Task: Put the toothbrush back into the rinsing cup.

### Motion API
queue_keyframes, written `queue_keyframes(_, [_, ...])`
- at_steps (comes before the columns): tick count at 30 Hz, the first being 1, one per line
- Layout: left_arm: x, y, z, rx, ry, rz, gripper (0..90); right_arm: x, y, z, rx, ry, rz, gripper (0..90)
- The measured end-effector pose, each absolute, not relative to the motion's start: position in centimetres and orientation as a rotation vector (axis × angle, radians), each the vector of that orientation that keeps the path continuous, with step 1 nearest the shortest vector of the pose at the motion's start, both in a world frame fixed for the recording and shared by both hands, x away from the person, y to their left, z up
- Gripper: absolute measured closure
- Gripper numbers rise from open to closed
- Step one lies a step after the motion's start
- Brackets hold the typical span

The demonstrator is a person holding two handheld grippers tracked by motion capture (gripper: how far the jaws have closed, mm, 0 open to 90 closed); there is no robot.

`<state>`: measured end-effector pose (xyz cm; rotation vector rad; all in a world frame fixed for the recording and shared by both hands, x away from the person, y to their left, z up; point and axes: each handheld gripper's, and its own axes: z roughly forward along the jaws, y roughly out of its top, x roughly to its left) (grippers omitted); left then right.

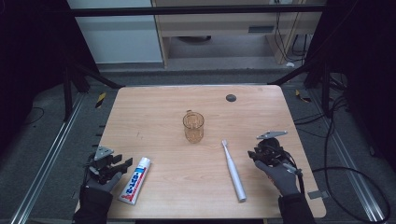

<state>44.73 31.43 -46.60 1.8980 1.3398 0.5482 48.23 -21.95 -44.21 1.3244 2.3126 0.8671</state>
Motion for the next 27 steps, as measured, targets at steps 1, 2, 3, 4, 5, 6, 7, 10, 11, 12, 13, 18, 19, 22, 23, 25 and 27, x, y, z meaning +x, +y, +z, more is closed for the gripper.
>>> queue_keyframes(1, [44.7,31.4,-46.6,1.9,1.338,0.551,47.5,48.1,-22.0,-43.9,1.351,2.311,0.861,60.5])
queue_keyframes(2, [44.7,31.4,-46.6,1.903,1.335,0.553,47.5,48.1,-22.1,-43.5,1.353,2.317,0.852,60.1])
queue_keyframes(3, [44.7,31.4,-46.6,1.905,1.333,0.555,47.4,48.0,-22.1,-43.2,1.346,2.321,0.843,59.1])
queue_keyframes(4, [44.7,31.4,-46.6,1.907,1.331,0.555,47.4,47.9,-22.1,-42.8,1.337,2.326,0.835,58.3])
queue_keyframes(5, [44.7,31.4,-46.6,1.909,1.332,0.556,47.4,47.8,-22.2,-42.4,1.313,2.331,0.836,57.8])
queue_keyframes(6, [44.7,31.5,-46.6,1.908,1.332,0.556,47.4,47.7,-22.2,-42.0,1.314,2.333,0.829,56.8])
queue_keyframes(7, [44.7,31.6,-46.6,1.91,1.335,0.556,47.4,47.6,-22.1,-41.6,1.334,2.335,0.821,55.5])
queue_keyframes(10, [44.6,31.8,-46.6,1.908,1.334,0.559,47.5,47.3,-21.5,-40.5,1.374,2.346,0.807,53.5])
queue_keyframes(11, [44.6,31.8,-46.6,1.908,1.333,0.559,47.4,47.2,-21.5,-40.2,1.328,2.365,0.801,53.3])
queue_keyframes(12, [44.5,31.8,-46.6,1.909,1.333,0.561,47.4,47.1,-21.3,-39.9,1.31,2.369,0.8,53.0])
queue_keyframes(13, [44.5,31.9,-46.6,1.91,1.333,0.562,47.5,47.0,-20.9,-39.6,1.341,2.359,0.801,52.6])
queue_keyframes(18, [44.0,32.0,-46.8,1.92,1.332,0.571,47.4,46.4,-19.1,-39.1,1.361,2.374,0.786,48.6])
queue_keyframes(19, [44.0,32.0,-46.8,1.924,1.332,0.573,47.3,46.4,-18.8,-39.2,1.337,2.391,0.774,47.8])
queue_keyframes(22, [44.0,31.9,-46.9,1.932,1.33,0.578,47.1,46.5,-17.6,-39.4,1.346,2.42,0.742,45.6])
queue_keyframes(23, [44.0,31.9,-46.9,1.934,1.33,0.579,47.1,46.7,-17.5,-39.6,1.299,2.446,0.729,45.3])
queue_keyframes(25, [44.0,32.0,-46.9,1.933,1.332,0.578,47.0,46.7,-16.8,-39.7,1.392,2.437,0.714,44.6])
queue_keyframes(27, [44.0,32.0,-46.9,1.933,1.335,0.577,47.0,46.9,-17.0,-39.9,1.306,2.476,0.691,43.6])
